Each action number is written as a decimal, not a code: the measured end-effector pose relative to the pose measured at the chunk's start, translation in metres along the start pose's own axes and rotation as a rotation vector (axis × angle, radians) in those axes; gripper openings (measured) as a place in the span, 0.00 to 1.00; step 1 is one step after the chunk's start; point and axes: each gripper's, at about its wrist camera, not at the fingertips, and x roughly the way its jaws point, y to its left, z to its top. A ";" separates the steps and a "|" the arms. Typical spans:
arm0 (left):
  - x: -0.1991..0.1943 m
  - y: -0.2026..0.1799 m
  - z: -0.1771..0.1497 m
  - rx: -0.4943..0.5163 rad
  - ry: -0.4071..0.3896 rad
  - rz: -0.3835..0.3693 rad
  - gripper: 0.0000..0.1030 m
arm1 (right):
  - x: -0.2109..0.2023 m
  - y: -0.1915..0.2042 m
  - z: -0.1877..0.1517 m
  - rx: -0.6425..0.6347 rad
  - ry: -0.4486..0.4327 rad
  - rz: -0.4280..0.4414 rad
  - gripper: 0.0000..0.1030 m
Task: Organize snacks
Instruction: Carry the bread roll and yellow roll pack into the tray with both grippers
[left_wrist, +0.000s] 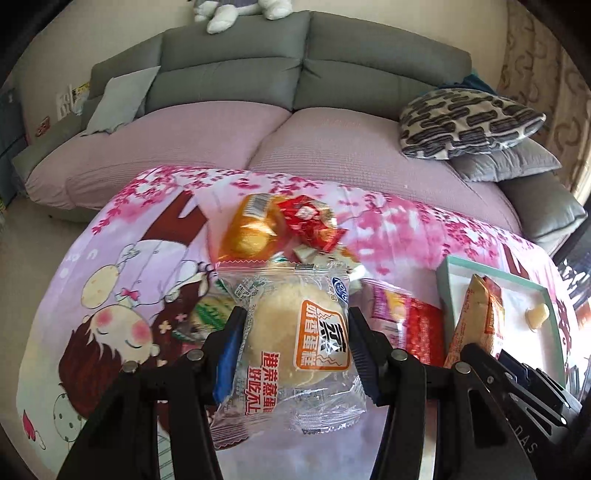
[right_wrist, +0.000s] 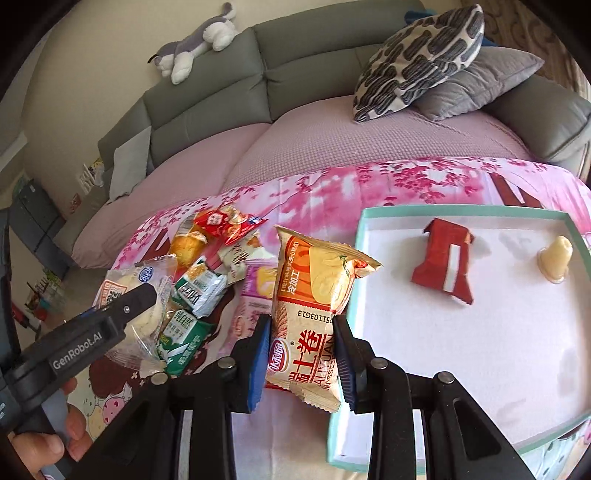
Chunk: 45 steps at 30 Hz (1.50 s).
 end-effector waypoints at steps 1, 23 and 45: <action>0.001 -0.012 0.001 0.022 0.002 -0.017 0.54 | -0.002 -0.009 0.002 0.016 -0.007 -0.014 0.34; 0.057 -0.185 0.023 0.318 0.020 -0.125 0.54 | -0.015 -0.150 0.019 0.220 -0.070 -0.218 0.34; 0.098 -0.221 0.004 0.377 0.107 -0.135 0.55 | -0.007 -0.165 0.017 0.223 -0.075 -0.233 0.34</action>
